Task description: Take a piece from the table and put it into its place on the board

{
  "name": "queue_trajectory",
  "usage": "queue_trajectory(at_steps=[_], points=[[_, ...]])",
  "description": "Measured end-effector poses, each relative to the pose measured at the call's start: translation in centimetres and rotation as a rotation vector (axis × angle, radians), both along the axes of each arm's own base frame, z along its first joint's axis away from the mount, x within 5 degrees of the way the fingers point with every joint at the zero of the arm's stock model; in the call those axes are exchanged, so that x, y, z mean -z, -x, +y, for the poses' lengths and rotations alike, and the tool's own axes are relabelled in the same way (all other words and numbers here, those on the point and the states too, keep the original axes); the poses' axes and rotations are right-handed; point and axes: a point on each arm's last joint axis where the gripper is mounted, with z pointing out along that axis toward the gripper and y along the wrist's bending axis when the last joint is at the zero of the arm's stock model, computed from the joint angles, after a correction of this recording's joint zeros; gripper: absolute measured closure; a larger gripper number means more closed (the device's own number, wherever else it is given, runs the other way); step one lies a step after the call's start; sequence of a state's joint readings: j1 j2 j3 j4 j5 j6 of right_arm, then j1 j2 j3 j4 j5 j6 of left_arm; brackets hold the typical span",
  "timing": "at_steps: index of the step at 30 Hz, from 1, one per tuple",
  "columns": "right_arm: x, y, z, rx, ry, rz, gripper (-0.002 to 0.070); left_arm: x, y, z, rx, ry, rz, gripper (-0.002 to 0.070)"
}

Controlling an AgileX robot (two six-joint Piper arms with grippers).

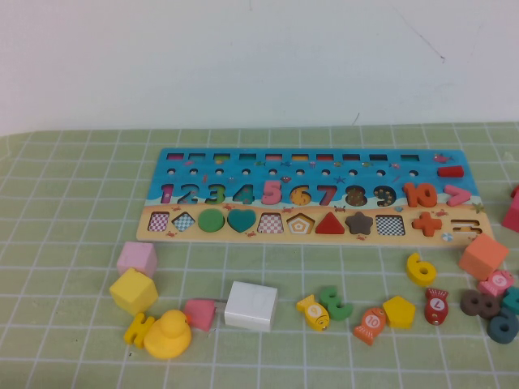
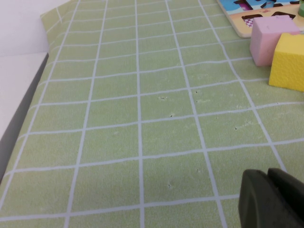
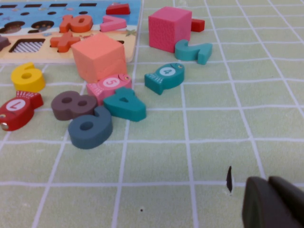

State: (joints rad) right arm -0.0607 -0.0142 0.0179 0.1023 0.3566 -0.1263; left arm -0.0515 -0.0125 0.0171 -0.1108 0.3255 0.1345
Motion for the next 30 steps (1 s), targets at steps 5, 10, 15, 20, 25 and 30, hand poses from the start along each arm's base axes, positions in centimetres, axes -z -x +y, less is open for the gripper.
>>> queue_trajectory(at_steps=[5,10,15,20,25,30], points=[[0.0,0.0,0.0,0.000,0.000,0.000,0.0679,0.0,0.0,0.0,0.000,0.000,0.000,0.0677],[0.0,0.0,0.0,0.000,0.000,0.000,0.0679,0.0,0.0,0.0,0.000,0.000,0.000,0.0677],[0.0,0.0,0.0,0.000,0.000,0.000,0.0679,0.0,0.0,0.0,0.000,0.000,0.000,0.0677],[0.0,0.0,0.0,0.000,0.000,0.000,0.0679,0.0,0.0,0.0,0.000,0.000,0.000,0.0677],[-0.1,-0.1,0.0,0.004,0.002,-0.032,0.0679,0.0,0.0,0.0,0.000,0.000,0.000,0.0677],[-1.5,-0.4,-0.2,0.025,0.010,-0.199,0.0679,0.0,0.0,0.0,0.000,0.000,0.000,0.0677]])
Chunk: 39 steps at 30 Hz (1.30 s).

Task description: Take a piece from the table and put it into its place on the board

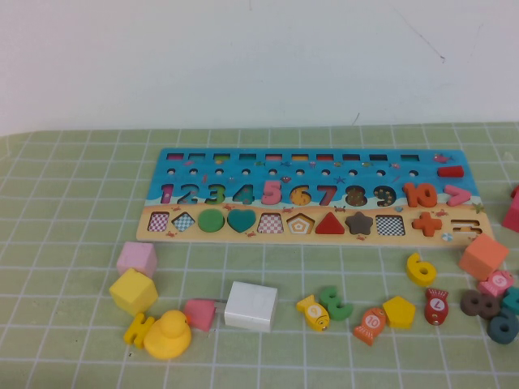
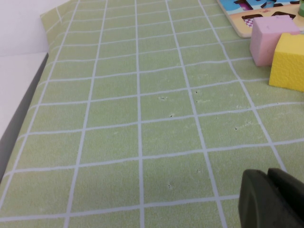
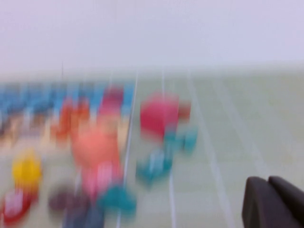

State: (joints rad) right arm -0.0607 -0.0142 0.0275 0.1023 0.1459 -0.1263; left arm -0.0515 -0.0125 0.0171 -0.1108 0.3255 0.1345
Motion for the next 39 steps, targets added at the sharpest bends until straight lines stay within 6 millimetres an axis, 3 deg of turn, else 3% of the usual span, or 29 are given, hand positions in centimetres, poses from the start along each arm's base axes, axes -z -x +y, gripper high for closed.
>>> queue_trajectory(at_steps=[10,19,21,25,30,33,34,39], points=[[-4.2,0.5,-0.5,0.052,-0.021,-0.470,0.0679,0.0,0.0,0.0,0.000,0.000,0.000,0.0677],[-5.9,1.3,-1.0,0.114,0.012,-0.650,0.0679,0.0,0.0,0.0,0.000,0.000,0.000,0.0677],[-7.0,1.5,-1.0,0.123,0.013,-0.672,0.0679,0.0,0.0,0.0,0.000,0.000,0.000,0.0677],[-11.0,2.0,-1.0,0.121,0.021,-0.711,0.0679,0.0,0.0,0.0,0.000,0.000,0.000,0.0677],[-15.3,1.1,-0.5,0.063,0.034,-0.562,0.0679,0.0,0.0,0.0,0.000,0.000,0.000,0.0677],[-17.5,0.0,-0.1,0.011,0.044,-0.398,0.0679,0.0,0.0,0.0,0.000,0.000,0.000,0.0677],[-18.3,-1.3,0.2,-0.027,0.041,-0.255,0.0679,0.0,0.0,0.0,0.001,-0.002,0.000,0.0677],[-17.8,-5.2,0.6,-0.117,0.065,0.148,0.0679,0.0,0.0,0.0,0.000,0.002,0.000,0.0677]])
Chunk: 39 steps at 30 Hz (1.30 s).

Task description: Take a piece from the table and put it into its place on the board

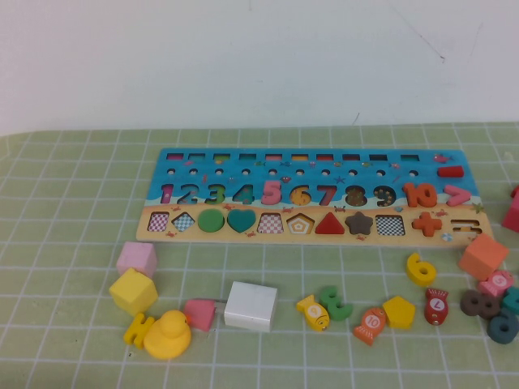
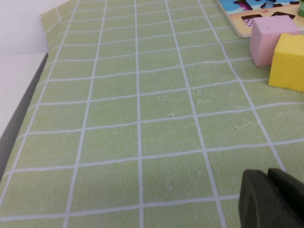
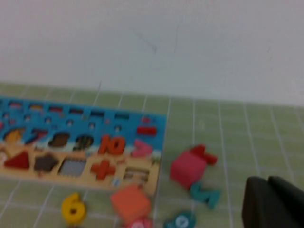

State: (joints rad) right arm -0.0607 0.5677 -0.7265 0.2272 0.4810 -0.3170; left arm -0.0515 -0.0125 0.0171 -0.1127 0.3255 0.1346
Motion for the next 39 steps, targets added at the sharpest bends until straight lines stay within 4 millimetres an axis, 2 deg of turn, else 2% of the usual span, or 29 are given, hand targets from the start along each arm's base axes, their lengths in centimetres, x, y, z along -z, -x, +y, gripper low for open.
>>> queue_trajectory(at_steps=[6,10,15,19,24,27,31,34,39], points=[[2.4,-5.7,1.1,-0.157,-0.079,0.352,0.0679,0.0,0.0,0.0,0.000,0.000,0.000,0.0677],[3.9,-10.0,2.4,-0.334,-0.153,0.463,0.0676,0.0,0.0,0.0,0.000,0.000,0.000,0.0677],[4.8,-14.9,3.6,-0.426,-0.132,0.532,0.0675,0.0,0.0,0.0,0.000,0.000,0.000,0.0677],[4.7,-17.4,6.2,-0.504,-0.026,0.544,0.0674,0.0,0.0,0.0,0.000,0.000,0.000,0.0677],[5.0,-19.1,10.5,-0.556,0.116,0.648,0.0654,0.0,0.0,0.0,0.000,0.000,0.000,0.0677],[6.2,-19.9,12.4,-0.547,0.201,0.777,0.0565,0.0,0.0,0.0,0.000,0.000,0.000,0.0677],[8.1,-20.6,14.2,-0.538,0.306,0.905,0.0344,0.0,0.0,0.0,0.000,0.000,0.000,0.0677],[9.9,-21.2,15.1,-0.551,0.343,0.957,0.0218,0.0,0.0,0.0,0.000,0.000,0.000,0.0677],[12.5,-22.3,15.5,-0.539,0.416,1.005,0.0167,0.0,0.0,0.0,0.000,0.002,0.000,0.0677]])
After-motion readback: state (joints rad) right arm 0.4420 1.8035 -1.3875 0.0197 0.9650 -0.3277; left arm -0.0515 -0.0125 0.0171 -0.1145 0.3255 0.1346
